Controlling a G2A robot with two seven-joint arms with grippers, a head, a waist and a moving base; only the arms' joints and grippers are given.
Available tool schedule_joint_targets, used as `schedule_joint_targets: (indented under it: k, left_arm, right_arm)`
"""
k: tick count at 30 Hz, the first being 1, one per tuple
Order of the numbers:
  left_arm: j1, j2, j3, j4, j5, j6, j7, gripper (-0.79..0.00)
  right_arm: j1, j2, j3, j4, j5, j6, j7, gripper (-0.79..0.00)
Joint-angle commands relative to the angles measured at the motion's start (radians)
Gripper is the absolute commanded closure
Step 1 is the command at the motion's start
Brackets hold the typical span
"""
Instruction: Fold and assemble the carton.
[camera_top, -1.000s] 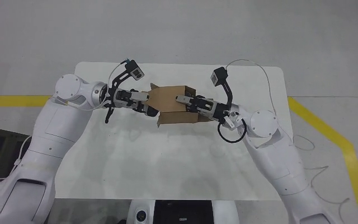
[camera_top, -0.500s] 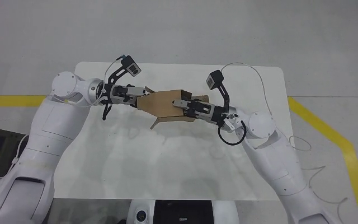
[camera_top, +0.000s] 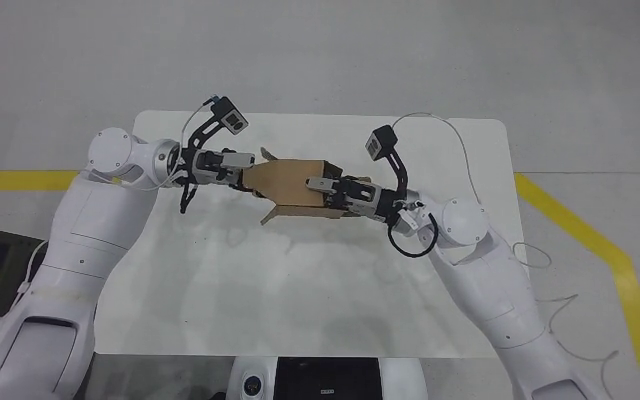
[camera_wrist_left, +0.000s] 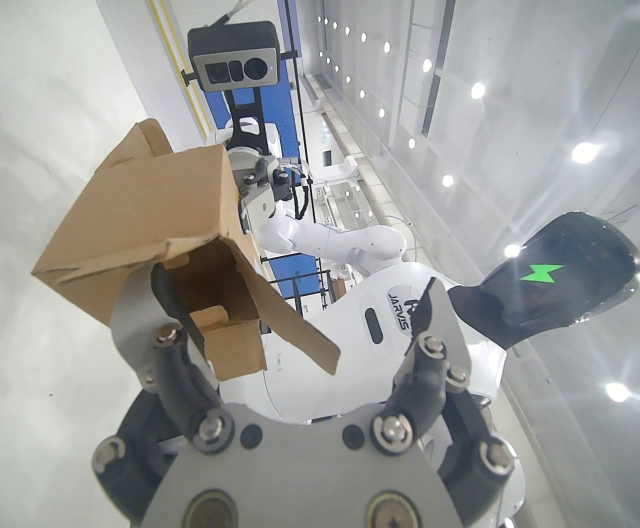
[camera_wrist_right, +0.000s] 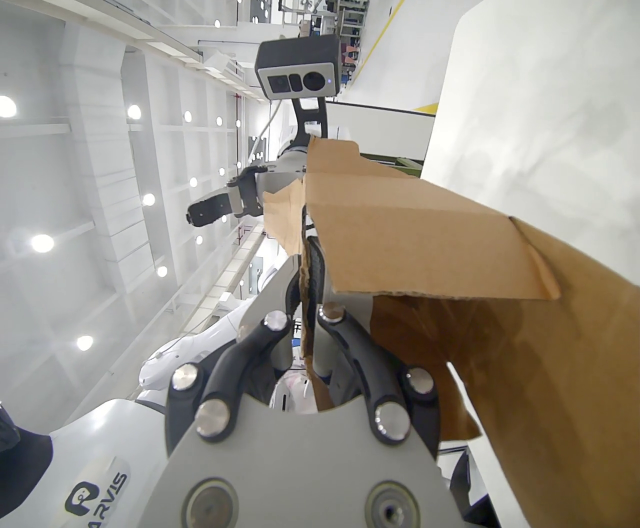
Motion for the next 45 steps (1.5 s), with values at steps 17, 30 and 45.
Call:
schedule_joint_targets:
  k: [17, 30, 45]
  left_arm:
    - [0.074, 0.014, -0.008, -0.067, 0.049, 0.004, 0.000, -0.785]
    - [0.064, 0.018, -0.038, -0.044, 0.023, 0.001, 0.000, -0.785]
    - [0.058, 0.020, -0.061, -0.054, 0.025, -0.002, 0.000, -0.785]
  right_arm:
    - [-0.025, -0.011, 0.033, -0.014, -0.067, 0.020, -0.307, 0.000]
    - [-0.032, -0.015, -0.008, -0.037, -0.131, 0.021, -0.235, 0.000]
    - [-0.024, -0.024, -0.050, -0.041, -0.125, 0.031, -0.171, 0.000]
